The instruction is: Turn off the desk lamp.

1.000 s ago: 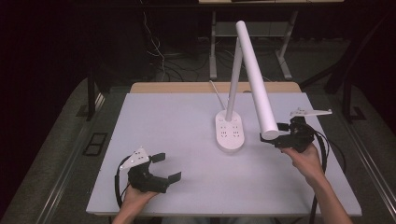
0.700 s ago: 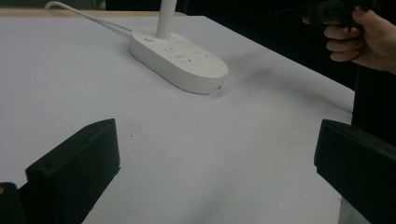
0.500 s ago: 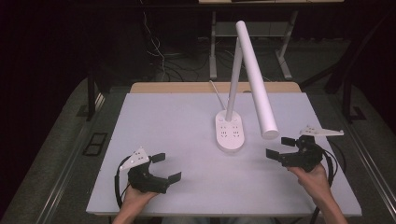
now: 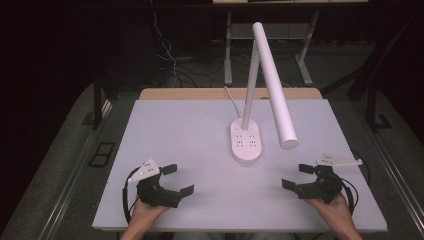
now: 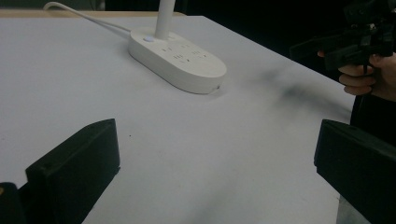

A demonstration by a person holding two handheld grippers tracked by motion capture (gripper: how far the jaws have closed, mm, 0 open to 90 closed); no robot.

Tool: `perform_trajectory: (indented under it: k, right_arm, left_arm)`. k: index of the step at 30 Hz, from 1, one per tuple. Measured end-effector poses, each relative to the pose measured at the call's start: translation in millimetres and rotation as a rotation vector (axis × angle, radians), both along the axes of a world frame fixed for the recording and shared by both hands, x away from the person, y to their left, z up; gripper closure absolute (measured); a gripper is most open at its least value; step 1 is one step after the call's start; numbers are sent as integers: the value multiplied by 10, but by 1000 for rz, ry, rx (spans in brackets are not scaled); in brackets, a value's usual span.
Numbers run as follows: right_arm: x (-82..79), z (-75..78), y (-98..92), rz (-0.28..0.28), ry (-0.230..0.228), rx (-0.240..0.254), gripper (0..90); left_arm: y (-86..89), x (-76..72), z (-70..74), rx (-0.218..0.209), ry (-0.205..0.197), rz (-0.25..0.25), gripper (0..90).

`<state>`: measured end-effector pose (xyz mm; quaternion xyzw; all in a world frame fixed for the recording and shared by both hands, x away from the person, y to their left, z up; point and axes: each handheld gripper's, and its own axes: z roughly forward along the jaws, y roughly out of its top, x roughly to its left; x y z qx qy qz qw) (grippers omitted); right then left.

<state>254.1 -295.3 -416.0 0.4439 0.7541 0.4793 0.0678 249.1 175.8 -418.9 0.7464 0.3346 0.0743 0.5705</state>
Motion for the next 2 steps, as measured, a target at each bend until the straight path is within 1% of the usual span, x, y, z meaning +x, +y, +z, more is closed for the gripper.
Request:
perform_trajectory:
  k: [2]
  right_arm:
    - [-18,-21,10,-1,-9,-12,5]
  left_arm:
    - [-2,1,1,0,0,-1,0]
